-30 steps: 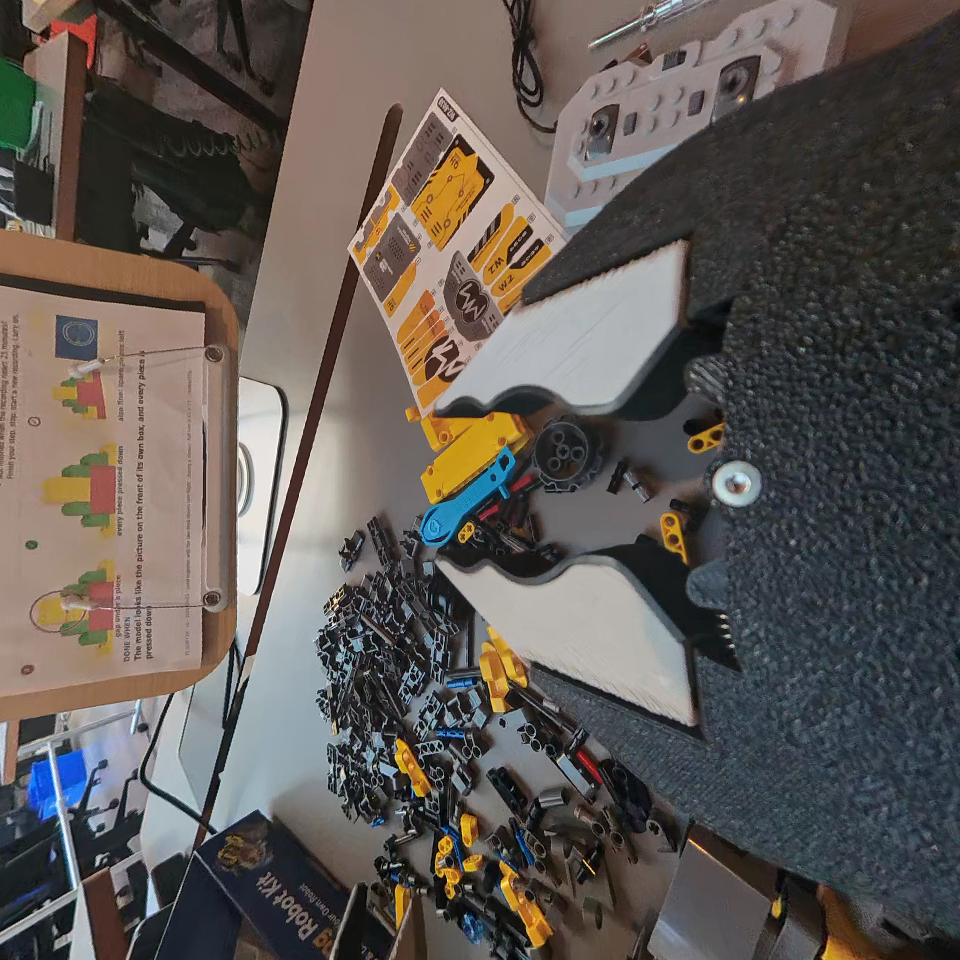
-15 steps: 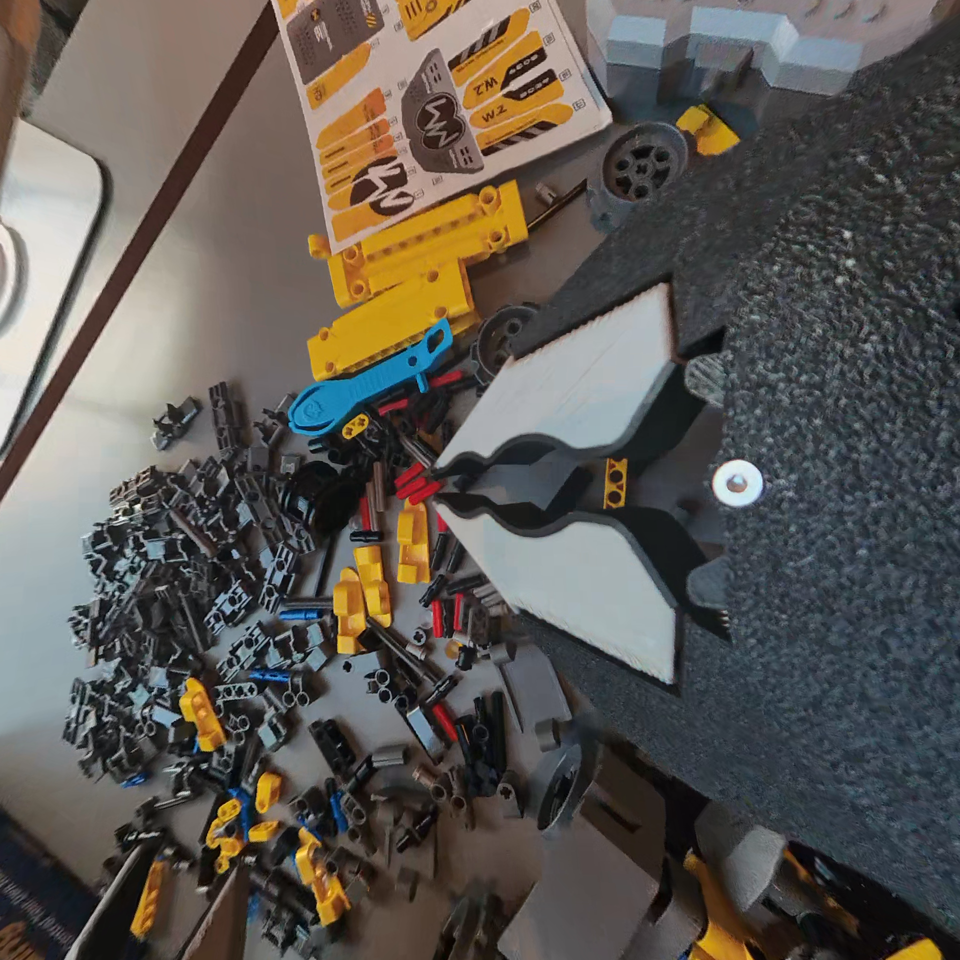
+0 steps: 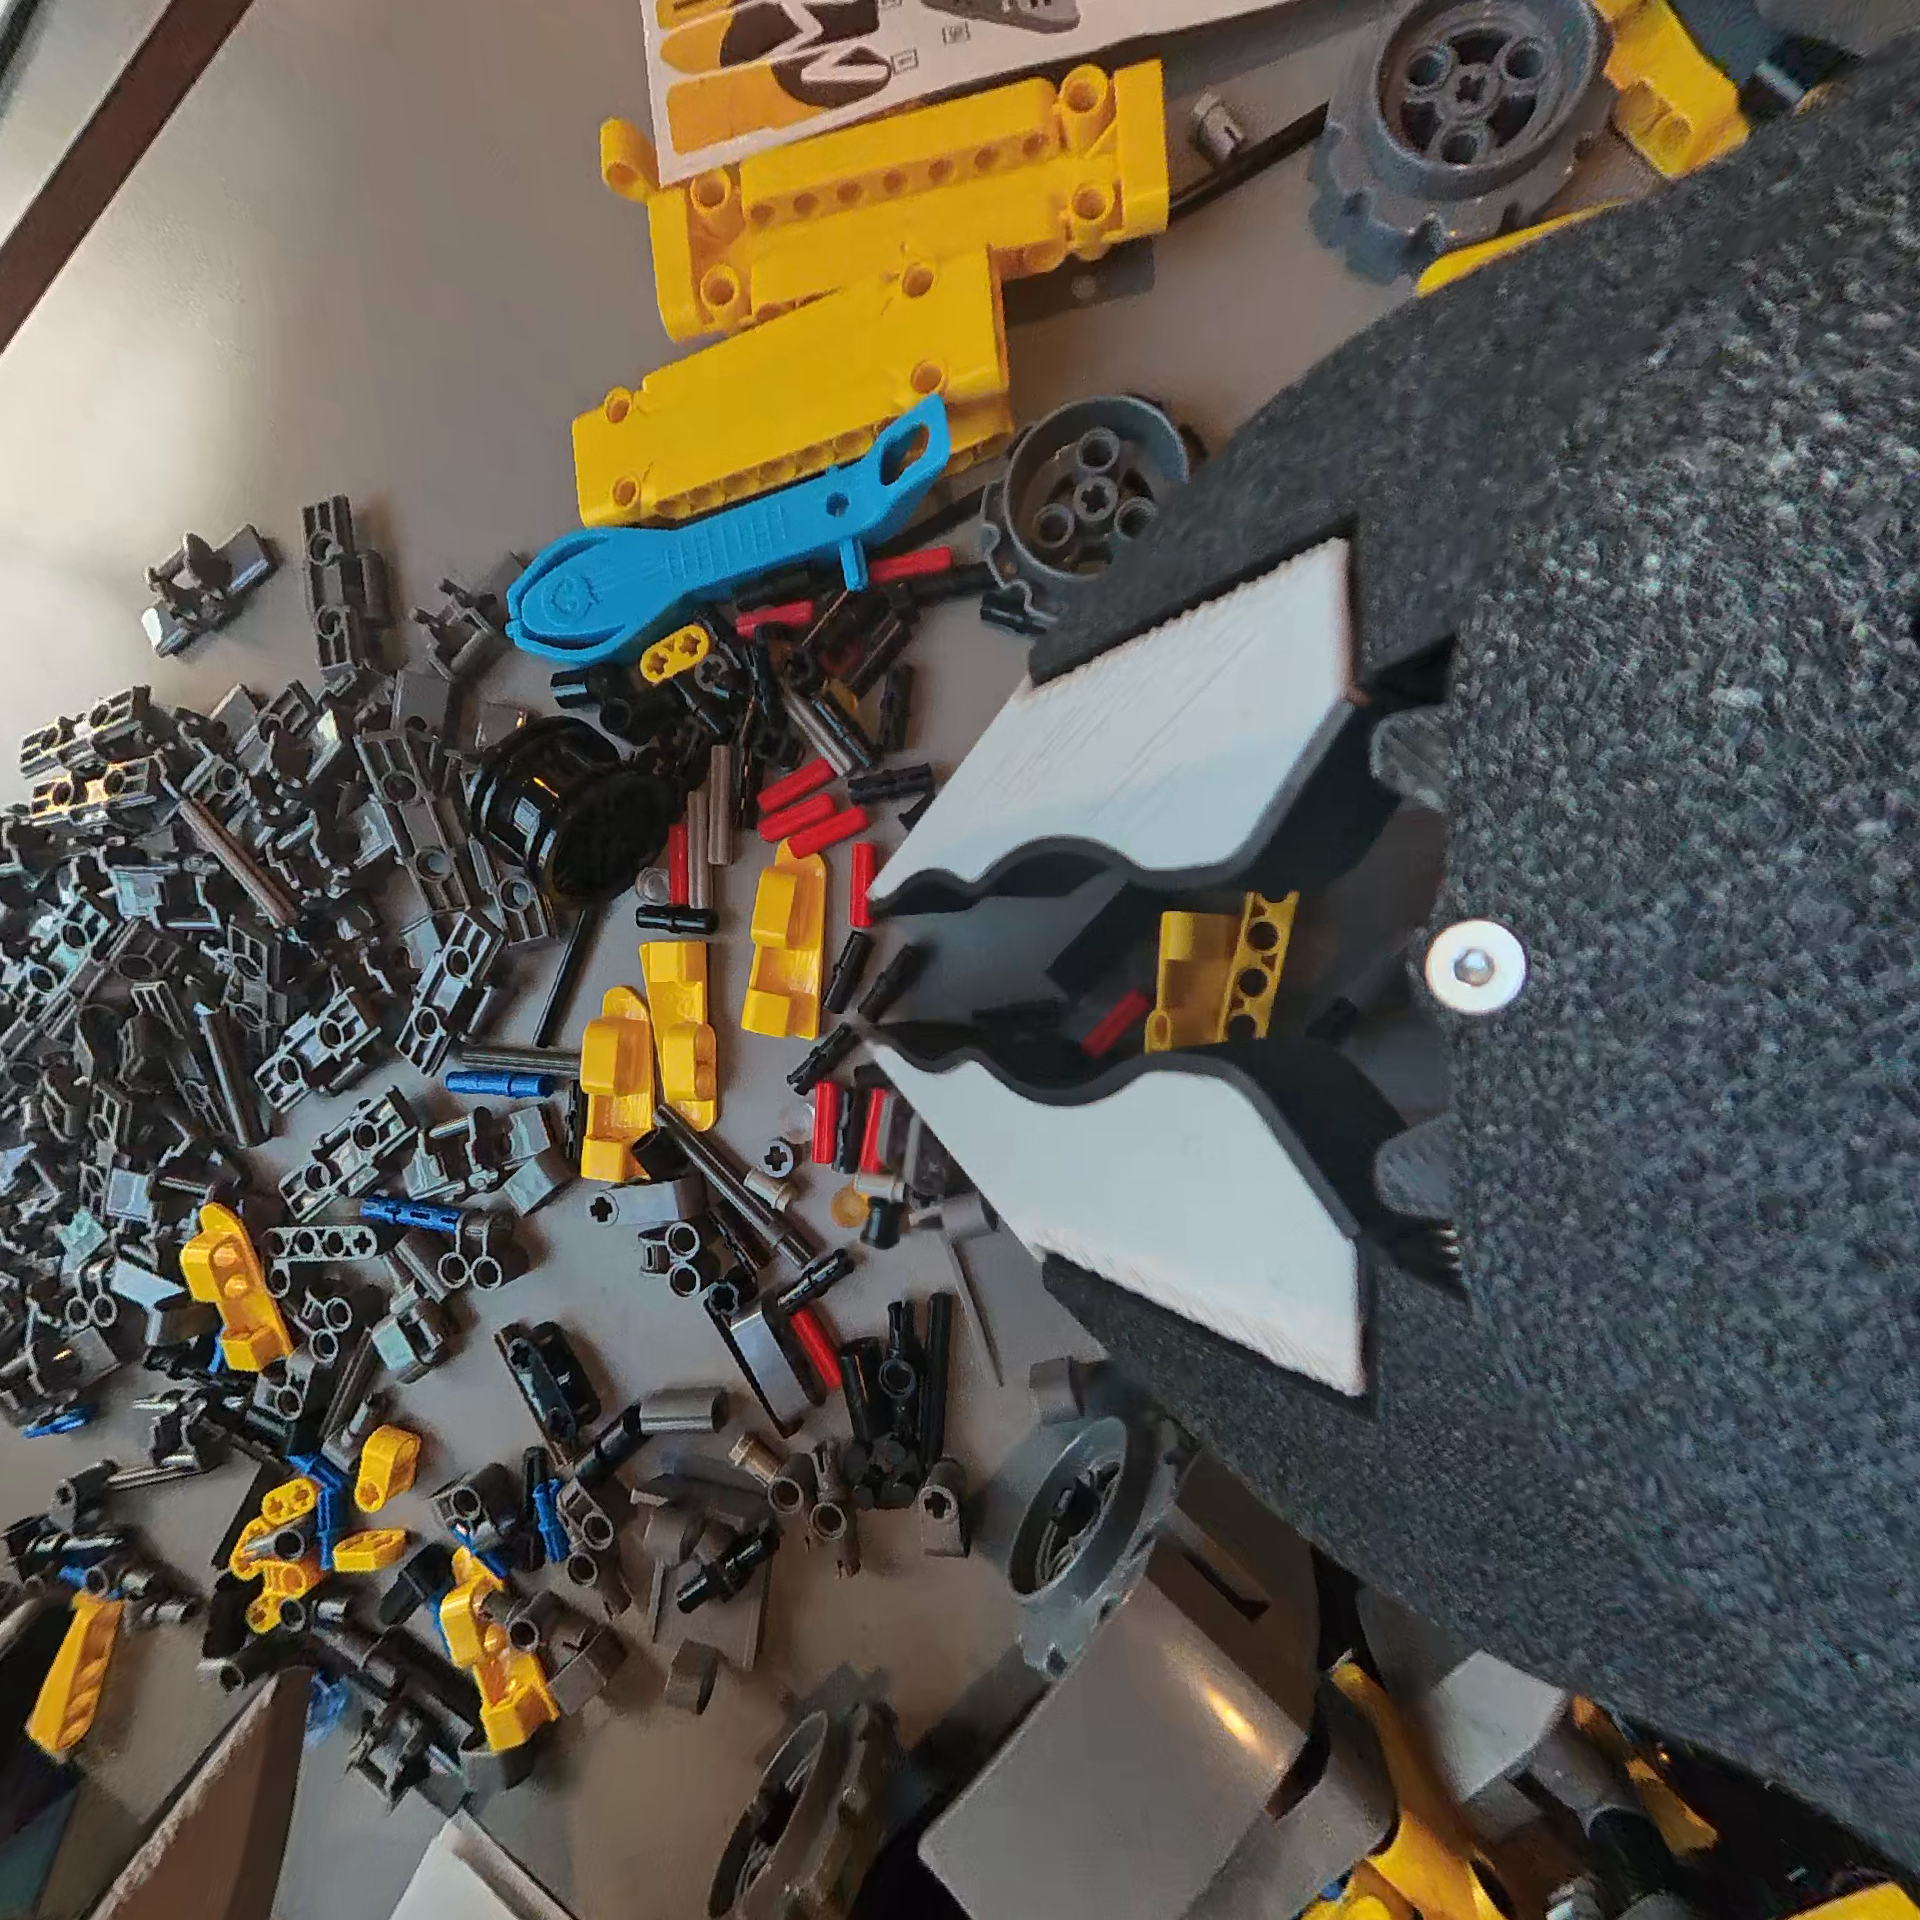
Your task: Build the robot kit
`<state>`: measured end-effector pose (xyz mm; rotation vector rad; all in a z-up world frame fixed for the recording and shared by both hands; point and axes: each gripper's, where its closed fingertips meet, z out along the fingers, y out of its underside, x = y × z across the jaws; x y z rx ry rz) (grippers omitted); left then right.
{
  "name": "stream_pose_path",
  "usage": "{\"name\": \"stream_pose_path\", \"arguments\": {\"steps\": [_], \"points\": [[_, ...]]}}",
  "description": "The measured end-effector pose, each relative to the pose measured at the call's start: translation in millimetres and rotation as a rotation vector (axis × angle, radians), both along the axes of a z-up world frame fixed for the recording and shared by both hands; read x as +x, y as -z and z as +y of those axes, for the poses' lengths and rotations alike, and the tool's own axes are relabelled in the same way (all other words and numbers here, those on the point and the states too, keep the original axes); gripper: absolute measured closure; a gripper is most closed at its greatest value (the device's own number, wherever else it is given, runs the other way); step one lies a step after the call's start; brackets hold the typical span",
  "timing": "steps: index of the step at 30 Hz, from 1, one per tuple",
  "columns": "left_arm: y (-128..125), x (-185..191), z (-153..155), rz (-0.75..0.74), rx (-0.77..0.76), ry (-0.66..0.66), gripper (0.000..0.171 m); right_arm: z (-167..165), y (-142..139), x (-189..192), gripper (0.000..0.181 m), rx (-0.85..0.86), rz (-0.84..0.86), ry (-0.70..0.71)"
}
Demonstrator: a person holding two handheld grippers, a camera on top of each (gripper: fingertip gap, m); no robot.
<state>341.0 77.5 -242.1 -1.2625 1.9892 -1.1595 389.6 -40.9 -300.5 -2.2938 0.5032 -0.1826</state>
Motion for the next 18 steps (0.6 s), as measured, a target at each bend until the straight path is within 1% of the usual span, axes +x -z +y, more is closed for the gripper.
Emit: {"name": "stream_pose_path", "arguments": {"steps": [2, 3, 4, 5, 11, 18], "points": [[-0.5, -0.3, -0.5, -0.001, -0.001, 0.002, 0.134, 0.2, 0.1, -0.2, 0.162, 0.000, 0.001, -0.003], [-0.6, -0.4, -0.5, -0.001, -0.001, 0.003, 0.134, -0.1, 0.4, -1.2, 0.165, -0.006, 0.001, -0.008], [-0.6, -0.5, -0.6, -0.001, -0.001, 0.003, 0.133, -0.3, 0.5, -2.7, 0.174, -0.012, -0.002, -0.018], [-0.6, -0.5, -0.7, 0.000, -0.002, 0.004, 0.134, -0.2, 0.2, -3.1, 0.179, -0.015, -0.013, -0.022], [1.6, -1.2, -2.6, 0.007, 0.006, 0.014, 0.133, 1.2, -1.9, -2.9, 0.180, -0.019, -0.034, -0.019], [1.8, -1.5, -5.3, 0.008, 0.005, 0.022, 0.133, 2.7, -26.0, -4.0, 0.180, 0.104, -0.031, -0.006]]}}
